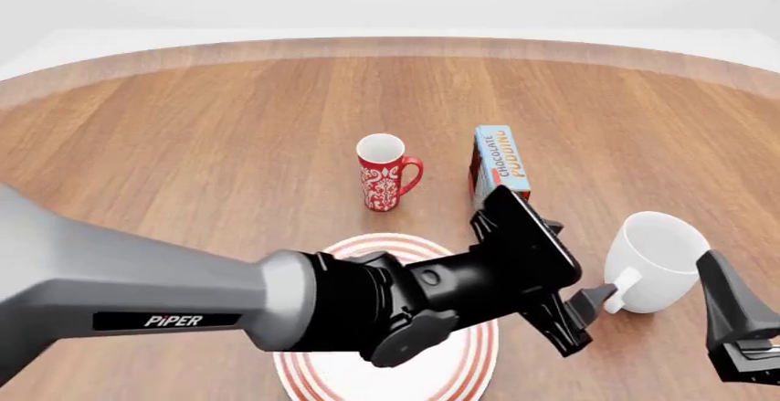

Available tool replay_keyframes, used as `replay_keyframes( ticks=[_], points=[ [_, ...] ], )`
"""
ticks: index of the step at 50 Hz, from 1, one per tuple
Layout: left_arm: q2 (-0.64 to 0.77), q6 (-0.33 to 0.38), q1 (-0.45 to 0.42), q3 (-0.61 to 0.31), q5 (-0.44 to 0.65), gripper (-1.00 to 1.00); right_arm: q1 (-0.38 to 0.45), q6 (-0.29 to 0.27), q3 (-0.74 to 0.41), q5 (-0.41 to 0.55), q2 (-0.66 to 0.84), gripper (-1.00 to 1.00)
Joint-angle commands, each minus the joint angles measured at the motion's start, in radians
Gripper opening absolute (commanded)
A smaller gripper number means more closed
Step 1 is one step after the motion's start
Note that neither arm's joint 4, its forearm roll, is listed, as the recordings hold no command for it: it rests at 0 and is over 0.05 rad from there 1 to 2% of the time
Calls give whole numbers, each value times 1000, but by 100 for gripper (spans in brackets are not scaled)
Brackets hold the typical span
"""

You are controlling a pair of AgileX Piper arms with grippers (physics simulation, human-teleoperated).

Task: Pick up the white mug and put it on the plate, and put the chocolate pudding to the right of the plate.

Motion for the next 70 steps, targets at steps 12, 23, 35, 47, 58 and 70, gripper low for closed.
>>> replay_keyframes(
  ticks=[12, 23, 35, 47, 58, 70],
  points=[
    [29, -6, -16, -62, 34, 100, 1, 1, 0, 4, -5, 100],
    [52, -19, -21, -91, 47, 100, 0, 1, 0, 6, -8, 100],
    [75, -29, -22, -119, 60, 100, 1, 0, 0, 8, -10, 100],
    [101, -42, -21, -144, 75, 100, 1, 1, -1, 9, -10, 100],
    [111, -48, -23, -157, 84, 100, 0, 3, -3, 10, -10, 100],
    [128, -53, -22, -184, 105, 100, 0, 4, -2, 11, -10, 100]
  ],
)
